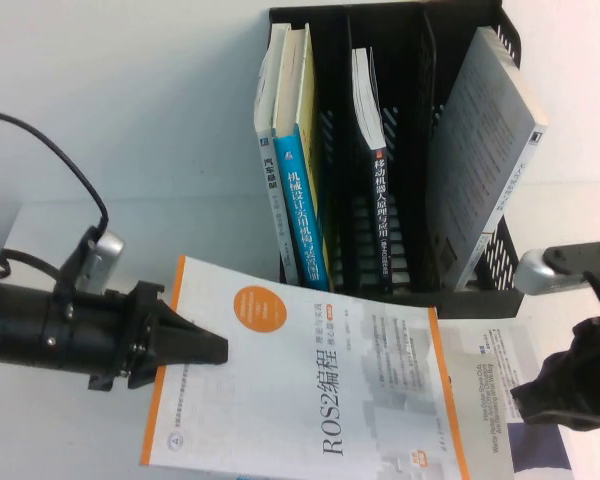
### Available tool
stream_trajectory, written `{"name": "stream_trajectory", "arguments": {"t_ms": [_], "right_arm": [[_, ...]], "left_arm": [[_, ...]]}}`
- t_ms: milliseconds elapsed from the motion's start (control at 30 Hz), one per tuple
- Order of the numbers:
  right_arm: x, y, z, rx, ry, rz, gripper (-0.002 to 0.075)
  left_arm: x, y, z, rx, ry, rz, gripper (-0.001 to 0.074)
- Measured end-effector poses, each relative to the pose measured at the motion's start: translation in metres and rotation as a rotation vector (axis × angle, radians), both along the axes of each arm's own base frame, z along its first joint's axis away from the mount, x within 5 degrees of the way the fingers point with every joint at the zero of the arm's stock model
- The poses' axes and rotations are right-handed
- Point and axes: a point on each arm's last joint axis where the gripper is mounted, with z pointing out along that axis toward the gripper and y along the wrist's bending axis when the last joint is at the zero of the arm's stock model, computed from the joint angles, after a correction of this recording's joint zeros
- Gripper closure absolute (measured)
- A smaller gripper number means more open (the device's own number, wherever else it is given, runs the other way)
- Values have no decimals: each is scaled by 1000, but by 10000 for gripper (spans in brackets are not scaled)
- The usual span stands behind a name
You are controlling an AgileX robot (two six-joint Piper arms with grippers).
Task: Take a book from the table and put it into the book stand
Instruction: Pick up the book with your left arm, then place the book on the book shelf
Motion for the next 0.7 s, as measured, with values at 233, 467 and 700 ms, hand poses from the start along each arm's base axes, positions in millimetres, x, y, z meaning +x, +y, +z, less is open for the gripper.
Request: {"name": "stream_trajectory", "arguments": {"t_ms": [233, 467, 700], "right_arm": [[-16, -9, 32, 37, -128, -14, 729], [-19, -10, 37, 49, -142, -23, 729], [-22, -11, 38, 40, -128, -15, 729]], "left_arm": [[-28, -25, 116, 88, -278, -55, 631], [-46, -70, 233, 116, -571, -108, 631], [-6, -89, 274, 207, -621, -20, 632]]}}
